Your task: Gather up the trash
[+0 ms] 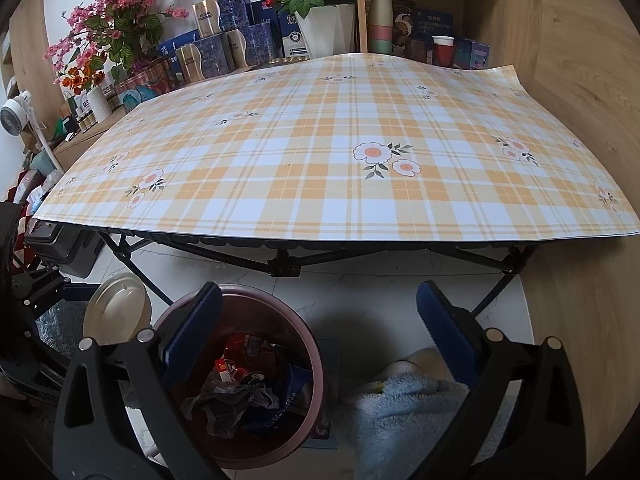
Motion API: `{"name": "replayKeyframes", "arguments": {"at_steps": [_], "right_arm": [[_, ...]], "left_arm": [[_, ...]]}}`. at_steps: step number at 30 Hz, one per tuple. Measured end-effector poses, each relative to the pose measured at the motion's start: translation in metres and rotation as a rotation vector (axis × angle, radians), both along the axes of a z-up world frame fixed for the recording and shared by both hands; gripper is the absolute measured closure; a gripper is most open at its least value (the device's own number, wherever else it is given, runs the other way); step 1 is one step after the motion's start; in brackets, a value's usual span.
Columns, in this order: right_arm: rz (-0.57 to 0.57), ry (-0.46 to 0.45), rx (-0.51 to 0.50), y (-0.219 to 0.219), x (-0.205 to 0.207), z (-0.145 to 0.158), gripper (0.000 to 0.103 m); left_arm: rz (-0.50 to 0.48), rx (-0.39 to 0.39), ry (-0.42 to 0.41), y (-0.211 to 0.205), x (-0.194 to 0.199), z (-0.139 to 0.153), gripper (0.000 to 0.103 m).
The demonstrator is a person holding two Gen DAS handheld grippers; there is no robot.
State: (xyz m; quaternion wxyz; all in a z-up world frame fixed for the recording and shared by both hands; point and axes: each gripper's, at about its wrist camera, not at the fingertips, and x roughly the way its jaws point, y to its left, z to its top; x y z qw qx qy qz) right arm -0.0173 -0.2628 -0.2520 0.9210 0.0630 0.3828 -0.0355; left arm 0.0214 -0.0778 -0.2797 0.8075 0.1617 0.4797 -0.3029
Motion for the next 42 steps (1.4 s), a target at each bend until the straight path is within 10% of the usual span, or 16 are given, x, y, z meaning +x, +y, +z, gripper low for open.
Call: {"name": "replayKeyframes", "arguments": {"at_steps": [34, 42], "right_arm": [[0.004, -0.003, -0.004, 0.0, -0.003, 0.0, 0.006], [0.014, -0.06, -0.025, 0.001, 0.006, 0.042, 0.006]], "left_arm": [[0.164, -0.09, -0.116, 0.029, 0.006, 0.028, 0.008], [0.264, -0.122, -0.253, 0.044, 0.014, 0.077, 0.008]]}}
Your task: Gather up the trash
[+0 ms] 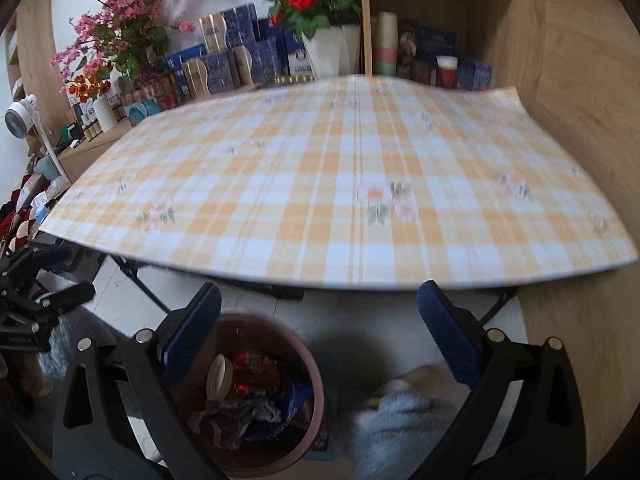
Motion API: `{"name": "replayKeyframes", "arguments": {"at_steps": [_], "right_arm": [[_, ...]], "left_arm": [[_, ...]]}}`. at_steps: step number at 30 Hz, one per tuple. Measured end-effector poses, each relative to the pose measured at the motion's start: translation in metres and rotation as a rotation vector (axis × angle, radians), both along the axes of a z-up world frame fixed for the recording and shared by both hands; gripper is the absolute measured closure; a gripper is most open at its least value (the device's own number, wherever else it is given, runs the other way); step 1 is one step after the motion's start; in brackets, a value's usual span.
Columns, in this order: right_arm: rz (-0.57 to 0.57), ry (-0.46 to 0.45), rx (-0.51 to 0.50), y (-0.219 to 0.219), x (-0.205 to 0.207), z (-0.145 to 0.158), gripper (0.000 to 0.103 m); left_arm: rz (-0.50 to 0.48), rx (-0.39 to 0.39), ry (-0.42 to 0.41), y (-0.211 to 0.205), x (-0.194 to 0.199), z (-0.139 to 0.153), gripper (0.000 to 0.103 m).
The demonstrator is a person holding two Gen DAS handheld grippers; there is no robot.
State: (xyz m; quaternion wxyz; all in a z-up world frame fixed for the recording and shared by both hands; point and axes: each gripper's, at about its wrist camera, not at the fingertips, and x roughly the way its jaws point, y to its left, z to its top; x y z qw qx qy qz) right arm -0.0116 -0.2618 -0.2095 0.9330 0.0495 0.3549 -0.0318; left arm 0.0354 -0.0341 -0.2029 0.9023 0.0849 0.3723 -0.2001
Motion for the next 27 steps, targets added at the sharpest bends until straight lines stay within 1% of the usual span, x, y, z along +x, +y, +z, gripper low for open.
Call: {"name": "replayKeyframes", "arguments": {"at_steps": [2, 3, 5, 6, 7, 9, 12, 14, 16, 19, 22, 25, 27], "right_arm": [[0.004, -0.028, -0.012, 0.0, 0.005, 0.024, 0.006], [0.003, -0.036, -0.013, 0.0, 0.008, 0.035, 0.006], [-0.001, -0.039, -0.008, -0.001, 0.015, 0.06, 0.006], [0.0, -0.042, 0.001, -0.002, 0.018, 0.072, 0.006], [-0.001, -0.047, 0.008, -0.003, 0.02, 0.082, 0.006], [-0.006, -0.076, 0.003, -0.002, 0.023, 0.108, 0.006], [-0.02, -0.108, -0.03, 0.002, 0.022, 0.133, 0.006], [-0.024, -0.125, -0.036, 0.004, 0.021, 0.148, 0.006], [-0.023, -0.141, -0.042, 0.007, 0.019, 0.16, 0.006], [-0.013, -0.162, -0.059, 0.012, 0.015, 0.172, 0.006], [-0.004, -0.181, -0.074, 0.018, 0.009, 0.18, 0.006], [0.002, -0.198, -0.085, 0.024, 0.005, 0.187, 0.006], [0.004, -0.209, -0.087, 0.026, 0.003, 0.191, 0.006]], "left_arm": [[0.032, -0.021, -0.06, 0.006, 0.004, 0.027, 0.006], [0.038, -0.052, -0.097, 0.01, 0.006, 0.046, 0.006], [0.048, -0.071, -0.149, 0.013, 0.008, 0.074, 0.006], [0.048, -0.07, -0.181, 0.013, 0.008, 0.09, 0.006], [0.049, -0.069, -0.203, 0.013, 0.007, 0.099, 0.006], [0.046, -0.072, -0.284, 0.014, 0.002, 0.13, 0.006], [0.099, -0.053, -0.383, 0.019, -0.008, 0.161, 0.006], [0.125, -0.047, -0.398, 0.02, -0.01, 0.174, 0.006], [0.139, -0.059, -0.382, 0.023, -0.009, 0.183, 0.006], [0.133, -0.107, -0.34, 0.029, -0.007, 0.19, 0.006], [0.137, -0.121, -0.325, 0.033, -0.011, 0.195, 0.006], [0.14, -0.118, -0.32, 0.035, -0.014, 0.199, 0.006], [0.137, -0.086, -0.309, 0.033, -0.015, 0.199, 0.006]]}}
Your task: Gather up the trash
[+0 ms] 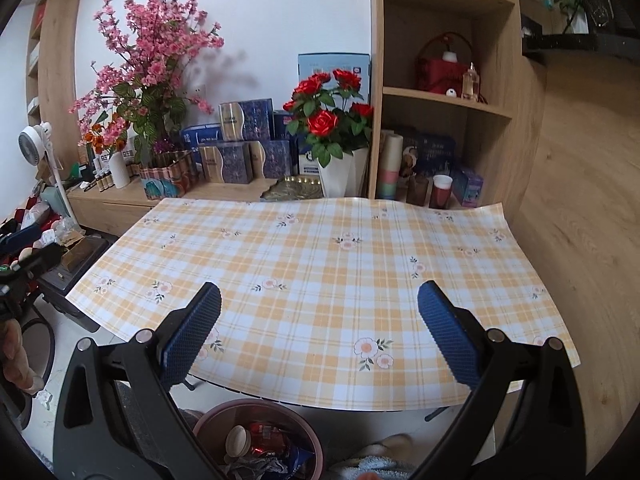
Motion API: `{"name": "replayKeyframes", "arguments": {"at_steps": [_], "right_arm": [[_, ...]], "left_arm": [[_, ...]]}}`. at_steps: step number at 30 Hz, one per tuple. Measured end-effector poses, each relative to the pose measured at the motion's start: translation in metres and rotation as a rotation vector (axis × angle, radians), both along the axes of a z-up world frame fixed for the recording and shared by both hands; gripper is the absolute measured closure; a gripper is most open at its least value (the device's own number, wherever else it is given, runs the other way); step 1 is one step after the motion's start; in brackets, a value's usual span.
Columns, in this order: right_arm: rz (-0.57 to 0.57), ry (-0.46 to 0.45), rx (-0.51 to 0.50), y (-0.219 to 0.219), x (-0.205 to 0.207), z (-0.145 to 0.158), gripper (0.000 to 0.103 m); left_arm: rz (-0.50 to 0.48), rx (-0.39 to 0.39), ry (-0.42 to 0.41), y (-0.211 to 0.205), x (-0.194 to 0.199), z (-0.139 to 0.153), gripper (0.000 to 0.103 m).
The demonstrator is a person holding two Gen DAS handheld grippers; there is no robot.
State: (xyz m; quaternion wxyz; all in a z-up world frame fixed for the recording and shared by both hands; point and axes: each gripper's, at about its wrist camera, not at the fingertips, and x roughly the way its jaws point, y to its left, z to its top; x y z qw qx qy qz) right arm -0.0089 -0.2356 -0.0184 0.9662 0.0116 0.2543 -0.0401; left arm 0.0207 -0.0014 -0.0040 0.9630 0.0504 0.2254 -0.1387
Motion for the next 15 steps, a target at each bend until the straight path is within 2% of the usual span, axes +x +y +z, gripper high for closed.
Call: {"name": "replayKeyframes", "arguments": {"at_steps": [15], "right_arm": [[-0.001, -0.023, 0.004, 0.0073, -0.0057, 0.0103, 0.006]], "left_arm": [[0.006, -0.027, 0.002, 0.0054, -0.0058, 0.0038, 0.006]]}}
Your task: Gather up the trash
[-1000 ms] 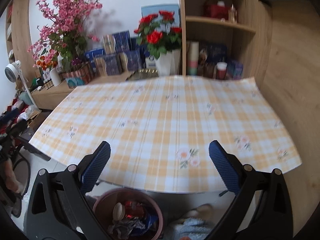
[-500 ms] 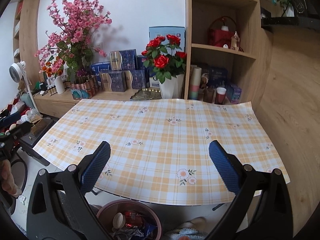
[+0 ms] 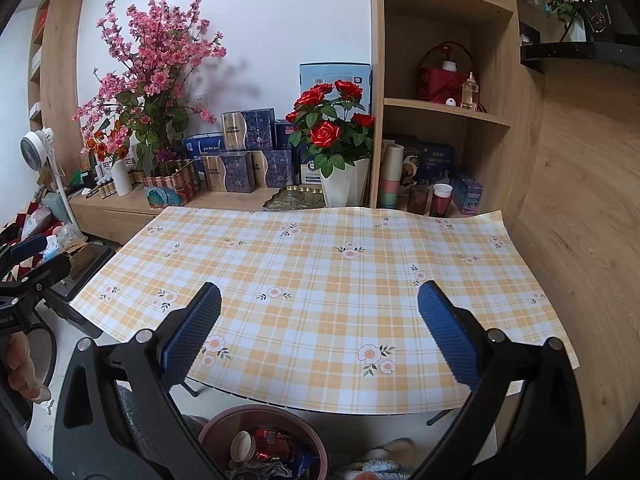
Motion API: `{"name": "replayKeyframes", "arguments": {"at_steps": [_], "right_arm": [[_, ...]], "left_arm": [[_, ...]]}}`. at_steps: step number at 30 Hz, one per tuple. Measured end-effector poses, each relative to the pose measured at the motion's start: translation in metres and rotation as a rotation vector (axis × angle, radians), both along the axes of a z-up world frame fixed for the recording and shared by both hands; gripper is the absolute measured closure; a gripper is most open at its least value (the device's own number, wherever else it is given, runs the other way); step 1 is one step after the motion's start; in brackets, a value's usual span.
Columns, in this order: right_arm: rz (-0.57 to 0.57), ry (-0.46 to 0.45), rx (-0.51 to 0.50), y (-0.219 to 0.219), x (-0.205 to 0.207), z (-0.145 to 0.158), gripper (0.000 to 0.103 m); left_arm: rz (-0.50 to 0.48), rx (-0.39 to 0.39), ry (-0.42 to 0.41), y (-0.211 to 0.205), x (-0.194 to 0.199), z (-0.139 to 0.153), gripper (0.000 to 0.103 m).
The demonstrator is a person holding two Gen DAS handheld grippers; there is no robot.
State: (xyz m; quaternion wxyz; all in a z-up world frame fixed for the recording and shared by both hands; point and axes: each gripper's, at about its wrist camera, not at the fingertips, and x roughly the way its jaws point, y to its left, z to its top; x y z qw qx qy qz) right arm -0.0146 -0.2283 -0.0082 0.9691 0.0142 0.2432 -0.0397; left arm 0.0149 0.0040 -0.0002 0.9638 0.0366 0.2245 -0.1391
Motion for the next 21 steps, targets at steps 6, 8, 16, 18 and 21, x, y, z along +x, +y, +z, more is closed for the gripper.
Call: {"name": "replayKeyframes", "arguments": {"at_steps": [6, 8, 16, 18, 21], "right_arm": [[0.002, 0.0, -0.002, 0.0006, -0.0002, 0.0004, 0.006], [0.002, 0.0, -0.002, 0.0009, -0.0005, -0.0005, 0.006], [0.003, -0.003, -0.002, 0.002, -0.001, -0.0002, 0.006], [0.004, -0.003, -0.002, 0.0026, -0.0012, -0.0008, 0.006], [0.005, -0.001, -0.004, 0.0033, -0.0012, -0.0008, 0.006]], "left_arm": [[0.002, 0.013, -0.007, -0.0013, -0.0007, 0.0001, 0.006], [0.002, 0.017, -0.006, -0.0019, -0.001, -0.0003, 0.006], [0.005, 0.025, -0.005, -0.0028, -0.0001, -0.0007, 0.006], [0.009, 0.032, -0.009, -0.0032, -0.0003, -0.0021, 0.006], [0.011, 0.036, -0.011, -0.0023, 0.0002, -0.0033, 0.006]]}}
